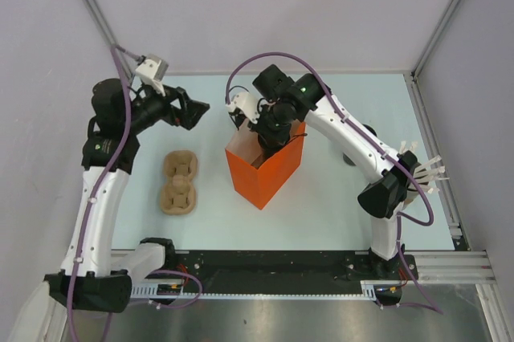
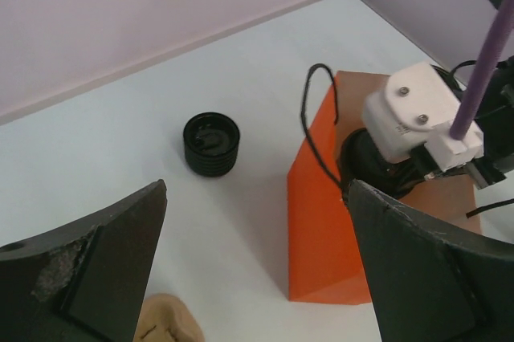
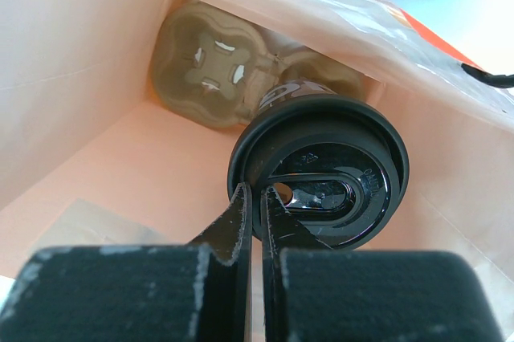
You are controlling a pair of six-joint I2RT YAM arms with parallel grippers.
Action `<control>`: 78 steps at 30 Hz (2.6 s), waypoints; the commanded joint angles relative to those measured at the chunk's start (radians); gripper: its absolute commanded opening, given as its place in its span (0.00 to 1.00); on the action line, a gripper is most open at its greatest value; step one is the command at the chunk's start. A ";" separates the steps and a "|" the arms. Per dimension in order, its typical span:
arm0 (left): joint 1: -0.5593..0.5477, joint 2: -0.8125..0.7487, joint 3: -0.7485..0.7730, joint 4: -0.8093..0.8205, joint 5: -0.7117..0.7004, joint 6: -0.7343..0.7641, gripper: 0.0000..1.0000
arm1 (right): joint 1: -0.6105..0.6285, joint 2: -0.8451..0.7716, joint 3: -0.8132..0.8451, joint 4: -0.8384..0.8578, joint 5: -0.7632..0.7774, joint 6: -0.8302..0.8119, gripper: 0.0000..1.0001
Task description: Pack the takeout coffee
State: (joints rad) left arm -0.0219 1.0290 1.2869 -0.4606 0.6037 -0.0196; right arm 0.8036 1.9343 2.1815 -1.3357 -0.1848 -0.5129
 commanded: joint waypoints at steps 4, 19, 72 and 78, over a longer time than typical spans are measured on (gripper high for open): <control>-0.119 0.112 0.017 0.177 0.027 -0.086 1.00 | -0.018 0.003 0.018 -0.057 -0.045 0.001 0.00; -0.213 0.247 0.066 0.220 0.019 -0.100 1.00 | -0.040 -0.018 0.000 -0.059 -0.050 -0.001 0.00; -0.242 0.267 0.023 0.223 -0.056 -0.111 0.01 | -0.067 0.043 -0.040 -0.043 -0.022 -0.024 0.00; -0.243 0.263 0.019 0.224 -0.056 -0.108 0.01 | -0.067 0.046 -0.046 -0.034 -0.016 -0.024 0.00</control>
State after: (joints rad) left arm -0.2569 1.3277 1.3159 -0.2703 0.5499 -0.1150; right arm 0.7391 1.9808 2.1368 -1.3426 -0.2176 -0.5282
